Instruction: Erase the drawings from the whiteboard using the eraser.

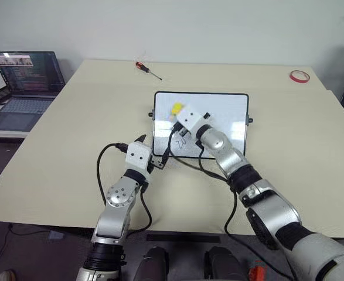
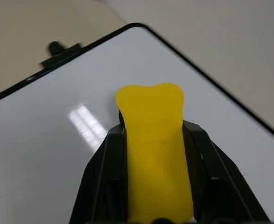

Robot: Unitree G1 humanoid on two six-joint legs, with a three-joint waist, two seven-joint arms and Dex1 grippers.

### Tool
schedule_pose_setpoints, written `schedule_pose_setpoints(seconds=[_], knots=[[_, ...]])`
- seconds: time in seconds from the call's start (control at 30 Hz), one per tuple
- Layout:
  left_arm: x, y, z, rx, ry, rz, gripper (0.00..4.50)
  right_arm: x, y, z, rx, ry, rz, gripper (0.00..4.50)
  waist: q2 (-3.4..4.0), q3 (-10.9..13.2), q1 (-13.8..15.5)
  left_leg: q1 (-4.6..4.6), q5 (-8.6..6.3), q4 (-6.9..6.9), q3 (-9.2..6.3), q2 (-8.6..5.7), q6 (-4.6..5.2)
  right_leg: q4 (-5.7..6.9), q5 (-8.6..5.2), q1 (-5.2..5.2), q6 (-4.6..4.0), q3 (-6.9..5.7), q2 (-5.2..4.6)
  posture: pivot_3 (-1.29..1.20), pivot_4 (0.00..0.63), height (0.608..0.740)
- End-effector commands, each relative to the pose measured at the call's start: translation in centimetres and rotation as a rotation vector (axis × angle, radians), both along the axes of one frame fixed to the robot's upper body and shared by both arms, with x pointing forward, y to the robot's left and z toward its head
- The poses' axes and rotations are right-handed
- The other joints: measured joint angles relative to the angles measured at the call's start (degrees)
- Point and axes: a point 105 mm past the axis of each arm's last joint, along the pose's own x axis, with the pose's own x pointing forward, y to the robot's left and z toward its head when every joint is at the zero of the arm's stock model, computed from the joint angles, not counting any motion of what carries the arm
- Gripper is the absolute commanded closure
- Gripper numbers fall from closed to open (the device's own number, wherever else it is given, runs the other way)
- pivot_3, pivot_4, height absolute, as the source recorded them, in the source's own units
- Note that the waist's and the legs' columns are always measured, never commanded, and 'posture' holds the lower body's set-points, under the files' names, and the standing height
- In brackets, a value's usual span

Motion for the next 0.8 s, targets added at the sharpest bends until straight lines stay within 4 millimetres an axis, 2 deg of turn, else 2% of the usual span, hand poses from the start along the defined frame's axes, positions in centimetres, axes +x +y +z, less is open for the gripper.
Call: schedule_pose_setpoints(seconds=[0.03, 0.1, 0.27, 0.4, 0.53, 0.67, 0.8], knots=[[-0.2, -0.1, 1.4, -0.006, -0.052, -0.003, 0.0, 0.5, -1.8, -0.1, 0.039, -0.003, -0.071, 3.28, 0.0, 0.0, -0.02, 0.0, 0.0, 0.0, 0.02, 0.0, 0.0, 0.0, 0.0, 0.0, 0.0, 0.01, 0.0, 0.0, 0.15, 0.74], [-0.2, -0.2, 1.4, -0.006, -0.051, -0.008, 0.0, 0.3, -1.9, -0.4, 0.045, 0.002, -0.063, 3.28, 0.0, 0.0, -0.02, -0.01, 0.0, -0.01, 0.03, -0.01, 0.0, 0.0, 0.0, -0.01, 0.0, 0.02, -0.01, 0.0, 0.15, 0.74], [-0.3, -0.6, 1.5, -0.004, -0.05, -0.04, 0.0, -1.8, -2.3, -0.2, 0.156, 0.001, 0.039, 3.28, 0.0, 0.0, -0.08, -0.04, 0.0, 0.0, 0.03, -0.02, 0.0, -0.03, 0.0, 0.0, 0.01, 0.01, -0.02, 0.0, 0.15, 0.74], [-0.7, -0.5, 1.2, 0.004, -0.041, -0.052, 0.0, -3.7, -3.4, 0.0, 0.149, -0.017, 0.094, 3.28, 0.01, 0.01, -0.23, -0.04, 0.0, -0.03, 0.06, 0.02, 0.0, -0.02, 0.0, -0.04, 0.01, 0.04, 0.0, 0.0, 0.15, 0.74], [-0.9, -0.3, 1.0, 0.006, -0.031, -0.053, 0.0, -4.7, -4.4, -0.2, 0.117, -0.024, 0.103, 3.28, 0.02, 0.02, -0.43, -0.04, 0.0, -0.05, 0.11, 0.04, 0.01, -0.03, 0.0, -0.08, 0.01, 0.09, 0.02, 0.0, 0.15, 0.74], [-1.1, -0.4, 0.9, 0.005, -0.026, -0.058, 0.0, -4.5, -4.2, -0.4, 0.103, -0.012, 0.099, 3.28, 0.01, 0.02, -0.44, -0.03, 0.0, -0.05, 0.11, 0.06, 0.0, -0.02, 0.0, -0.08, 0.01, 0.09, 0.04, 0.0, 0.15, 0.74], [-1.0, -0.6, 1.0, 0.003, -0.025, -0.06, 0.0, -3.6, -2.3, -0.5, 0.068, 0.006, 0.112, 3.28, 0.01, 0.02, -0.5, -0.02, 0.0, -0.05, 0.15, 0.05, 0.0, -0.03, 0.0, -0.08, 0.01, 0.11, 0.04, 0.0, 0.15, 0.74]])
